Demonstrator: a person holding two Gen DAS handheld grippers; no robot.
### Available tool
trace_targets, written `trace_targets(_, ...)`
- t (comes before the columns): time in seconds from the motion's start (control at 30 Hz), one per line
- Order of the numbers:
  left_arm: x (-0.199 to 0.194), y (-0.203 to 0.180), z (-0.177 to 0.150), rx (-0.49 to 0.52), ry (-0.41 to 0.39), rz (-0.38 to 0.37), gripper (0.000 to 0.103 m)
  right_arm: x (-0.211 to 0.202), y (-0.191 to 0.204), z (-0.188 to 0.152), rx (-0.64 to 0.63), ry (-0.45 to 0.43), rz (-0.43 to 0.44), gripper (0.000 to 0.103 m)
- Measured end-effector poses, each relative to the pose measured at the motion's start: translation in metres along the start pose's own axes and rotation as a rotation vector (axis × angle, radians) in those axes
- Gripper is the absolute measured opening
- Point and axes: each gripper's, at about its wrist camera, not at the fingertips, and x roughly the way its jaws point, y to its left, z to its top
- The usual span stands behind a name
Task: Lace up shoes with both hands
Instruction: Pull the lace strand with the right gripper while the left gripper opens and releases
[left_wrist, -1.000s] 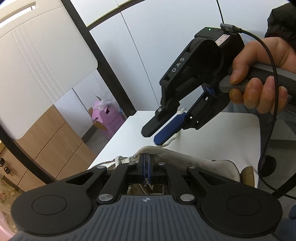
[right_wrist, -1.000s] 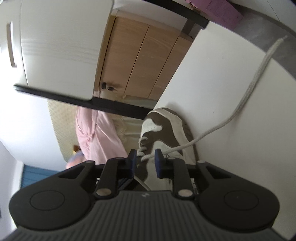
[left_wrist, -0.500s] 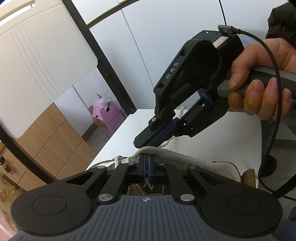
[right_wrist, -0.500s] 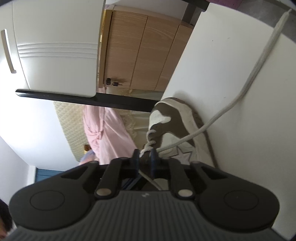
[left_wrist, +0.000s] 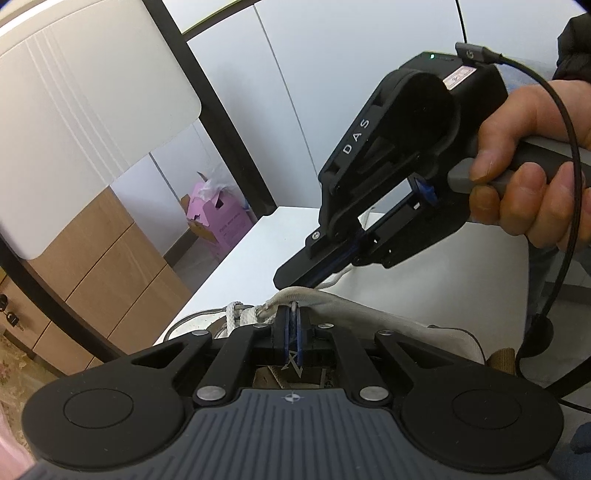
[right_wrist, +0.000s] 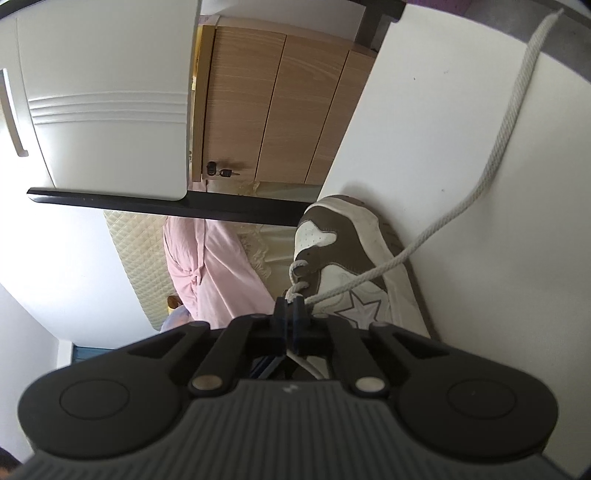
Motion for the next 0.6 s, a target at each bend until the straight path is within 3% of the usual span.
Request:
trace_targets(0.33, 0.010, 0.001, 0.002, -0.017, 0.027, 0.004, 0.005, -0.018, 0.005, 0.014, -0.057, -0.109, -0.025, 0.000)
trace_targets(0.6, 0.013, 0.003, 0.001, -0.038, 0.025, 0.006, 0.005, -0.015, 0.007, 0.012, -0.094, -0.068, -0.026, 0.007)
